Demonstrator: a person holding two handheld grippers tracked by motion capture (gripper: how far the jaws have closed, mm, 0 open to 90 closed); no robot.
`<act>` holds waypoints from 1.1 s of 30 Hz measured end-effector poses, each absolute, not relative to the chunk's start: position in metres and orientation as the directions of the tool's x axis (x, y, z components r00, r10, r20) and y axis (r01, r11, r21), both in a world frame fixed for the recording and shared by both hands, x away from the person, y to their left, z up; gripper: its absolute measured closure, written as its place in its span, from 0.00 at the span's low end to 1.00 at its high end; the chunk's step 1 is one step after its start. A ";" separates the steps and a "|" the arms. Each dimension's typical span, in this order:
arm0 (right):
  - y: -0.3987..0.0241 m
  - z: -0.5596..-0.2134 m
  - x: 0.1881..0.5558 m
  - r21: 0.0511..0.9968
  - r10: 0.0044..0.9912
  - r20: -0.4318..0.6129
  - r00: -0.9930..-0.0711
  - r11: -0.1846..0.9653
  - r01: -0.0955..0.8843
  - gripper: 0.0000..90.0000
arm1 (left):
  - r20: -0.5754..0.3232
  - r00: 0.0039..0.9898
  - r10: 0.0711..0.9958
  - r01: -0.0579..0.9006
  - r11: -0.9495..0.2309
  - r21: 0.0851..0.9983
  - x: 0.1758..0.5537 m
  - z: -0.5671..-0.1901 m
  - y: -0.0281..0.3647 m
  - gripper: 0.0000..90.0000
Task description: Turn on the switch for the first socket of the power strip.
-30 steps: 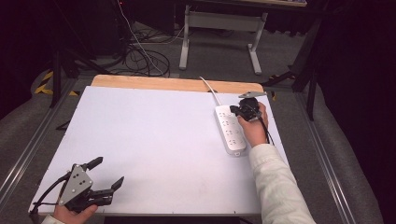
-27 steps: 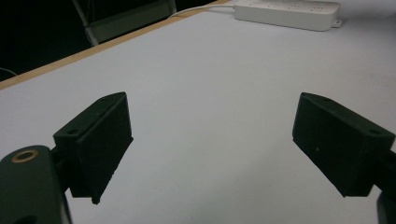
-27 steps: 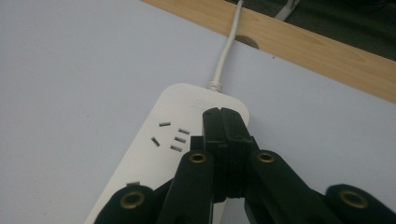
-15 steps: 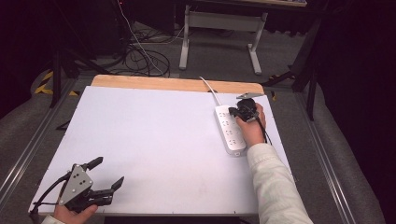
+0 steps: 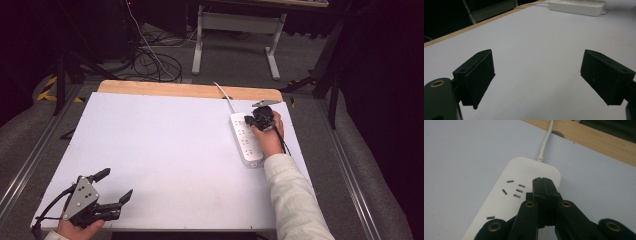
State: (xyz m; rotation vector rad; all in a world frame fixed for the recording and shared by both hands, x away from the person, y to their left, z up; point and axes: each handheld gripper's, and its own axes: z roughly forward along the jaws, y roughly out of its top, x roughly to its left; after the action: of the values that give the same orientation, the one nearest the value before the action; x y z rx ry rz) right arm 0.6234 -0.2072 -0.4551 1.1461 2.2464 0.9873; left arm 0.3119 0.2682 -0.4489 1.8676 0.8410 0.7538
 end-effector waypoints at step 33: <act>-0.203 -0.457 0.621 0.746 0.836 -0.069 -0.544 0.405 0.528 1.00 | 0.150 0.585 0.797 0.231 -0.341 0.911 0.311 -0.448 0.268 0.14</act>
State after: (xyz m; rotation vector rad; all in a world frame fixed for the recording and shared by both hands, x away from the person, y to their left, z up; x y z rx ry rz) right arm 0.6215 -0.2028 -0.4573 1.1660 2.2311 0.9535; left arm 0.3107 0.2676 -0.4483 1.8673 0.8304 0.7495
